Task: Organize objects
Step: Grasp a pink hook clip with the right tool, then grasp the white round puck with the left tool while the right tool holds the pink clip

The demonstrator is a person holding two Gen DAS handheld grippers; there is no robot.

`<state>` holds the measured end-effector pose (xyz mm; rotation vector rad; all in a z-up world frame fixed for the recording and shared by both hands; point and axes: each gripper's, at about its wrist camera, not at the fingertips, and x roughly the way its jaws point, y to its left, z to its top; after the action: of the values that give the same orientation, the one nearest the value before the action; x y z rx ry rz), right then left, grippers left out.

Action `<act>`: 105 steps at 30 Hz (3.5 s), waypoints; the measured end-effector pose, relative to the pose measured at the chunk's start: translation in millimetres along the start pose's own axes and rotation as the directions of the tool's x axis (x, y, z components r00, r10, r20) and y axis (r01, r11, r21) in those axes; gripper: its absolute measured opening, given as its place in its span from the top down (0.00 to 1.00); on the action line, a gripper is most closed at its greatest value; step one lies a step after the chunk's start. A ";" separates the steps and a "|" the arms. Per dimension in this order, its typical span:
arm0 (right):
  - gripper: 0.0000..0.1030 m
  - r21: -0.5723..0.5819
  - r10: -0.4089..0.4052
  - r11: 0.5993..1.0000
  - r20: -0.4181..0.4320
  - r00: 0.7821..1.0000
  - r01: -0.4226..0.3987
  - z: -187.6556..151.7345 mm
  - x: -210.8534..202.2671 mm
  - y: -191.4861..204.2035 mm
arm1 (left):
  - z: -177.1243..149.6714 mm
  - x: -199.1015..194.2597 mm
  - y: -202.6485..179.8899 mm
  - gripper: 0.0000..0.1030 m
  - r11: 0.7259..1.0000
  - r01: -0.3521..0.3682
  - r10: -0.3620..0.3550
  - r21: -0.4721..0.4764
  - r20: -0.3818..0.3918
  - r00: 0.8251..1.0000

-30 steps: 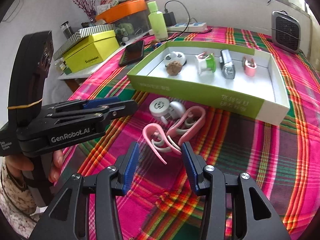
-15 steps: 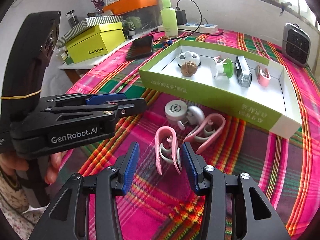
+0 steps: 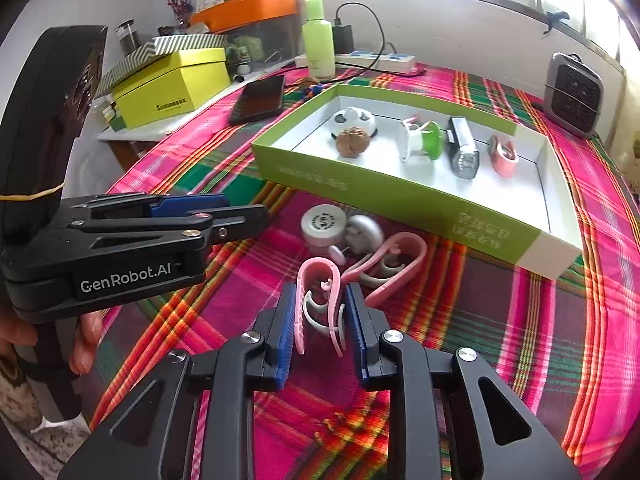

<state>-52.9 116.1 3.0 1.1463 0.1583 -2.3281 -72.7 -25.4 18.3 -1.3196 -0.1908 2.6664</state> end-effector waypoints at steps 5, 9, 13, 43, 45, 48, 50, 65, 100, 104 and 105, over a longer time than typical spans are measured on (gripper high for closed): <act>0.75 0.022 -0.018 1.000 0.003 1.000 0.018 -2.8 -4.0 -4.9 | 0.4 1.5 -4.0 0.61 1.000 0.011 -0.011 0.006 -0.004 1.000; 0.75 0.060 -0.023 0.998 0.009 1.000 0.023 -6.1 -8.0 -13.3 | 1.4 2.8 -5.9 0.61 1.000 0.026 -0.026 0.011 -0.009 1.000; 0.76 0.080 -0.053 0.995 0.008 0.999 0.053 -8.5 -10.8 -19.0 | 2.6 3.2 -8.8 0.60 0.998 0.055 -0.055 0.015 -0.009 0.998; 0.76 0.102 -0.071 0.992 -0.004 0.997 0.071 -19.6 -22.8 -24.2 | 14.3 20.4 -24.0 0.55 0.995 0.075 -0.073 0.067 -0.025 0.997; 0.76 0.100 -0.067 0.993 -0.004 0.998 0.067 -19.4 -22.3 -23.0 | 15.1 20.7 -22.7 0.55 0.995 0.073 -0.072 0.065 -0.023 0.997; 0.76 0.099 -0.069 0.993 -0.006 0.998 0.070 -19.0 -21.6 -22.5 | 16.1 21.7 -22.1 0.55 0.996 0.064 -0.063 0.066 -0.019 0.998; 0.76 0.099 -0.068 0.993 -0.007 0.998 0.069 -19.0 -21.4 -22.2 | 16.7 22.4 -22.2 0.55 0.996 0.061 -0.060 0.069 -0.017 0.998; 0.76 0.098 -0.069 0.993 -0.007 0.998 0.070 -18.8 -20.9 -22.4 | 17.7 23.6 -20.7 0.71 0.997 0.006 -0.006 0.081 -0.003 1.000; 0.76 0.101 -0.060 0.993 0.014 0.998 0.058 -13.7 -24.6 -21.3 | 17.4 7.5 -20.0 0.74 0.997 0.015 -0.017 0.074 0.020 1.000; 0.76 0.091 -0.059 0.994 0.013 0.998 0.058 -14.0 -24.9 -20.6 | 15.5 8.1 -20.3 0.74 0.997 0.020 -0.021 0.071 0.012 1.000; 0.76 0.094 -0.060 0.994 0.012 0.998 0.058 -14.2 -24.7 -20.7 | 15.9 7.6 -20.7 0.74 0.997 0.020 -0.021 0.069 0.012 1.000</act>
<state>-41.3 148.6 10.3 1.1835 0.0797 -2.4180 -88.1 -4.3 25.7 -1.2739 -0.1117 2.6394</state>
